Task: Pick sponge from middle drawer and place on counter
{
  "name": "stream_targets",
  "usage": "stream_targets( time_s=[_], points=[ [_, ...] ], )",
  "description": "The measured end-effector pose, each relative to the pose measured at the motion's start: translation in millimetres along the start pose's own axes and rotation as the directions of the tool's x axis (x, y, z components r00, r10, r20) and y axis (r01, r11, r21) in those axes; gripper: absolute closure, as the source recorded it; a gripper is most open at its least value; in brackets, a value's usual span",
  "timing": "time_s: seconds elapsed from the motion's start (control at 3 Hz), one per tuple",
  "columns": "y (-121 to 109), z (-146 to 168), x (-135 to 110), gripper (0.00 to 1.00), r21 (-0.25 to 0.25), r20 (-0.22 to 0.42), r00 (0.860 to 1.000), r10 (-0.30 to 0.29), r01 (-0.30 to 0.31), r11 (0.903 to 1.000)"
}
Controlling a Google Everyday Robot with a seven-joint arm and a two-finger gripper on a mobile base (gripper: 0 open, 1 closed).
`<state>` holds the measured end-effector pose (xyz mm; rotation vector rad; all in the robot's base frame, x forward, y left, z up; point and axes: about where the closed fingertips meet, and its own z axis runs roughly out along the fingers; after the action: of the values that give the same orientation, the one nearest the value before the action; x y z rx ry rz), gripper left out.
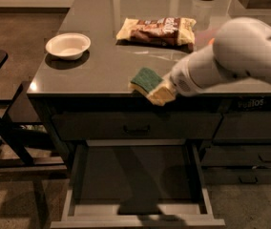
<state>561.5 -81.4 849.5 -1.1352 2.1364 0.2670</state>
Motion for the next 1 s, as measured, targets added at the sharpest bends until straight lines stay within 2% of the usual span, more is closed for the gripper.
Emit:
stream_targets(
  time_s=[0.33, 1.0],
  points=[
    [-23.7, 19.2, -23.9, 1.00, -0.037, 0.003, 1.000, -0.012, 0.012, 0.9993],
    [-49.3, 55.3, -60.2, 1.00, -0.088, -0.027, 0.998, -0.058, 0.056, 0.9946]
  ],
)
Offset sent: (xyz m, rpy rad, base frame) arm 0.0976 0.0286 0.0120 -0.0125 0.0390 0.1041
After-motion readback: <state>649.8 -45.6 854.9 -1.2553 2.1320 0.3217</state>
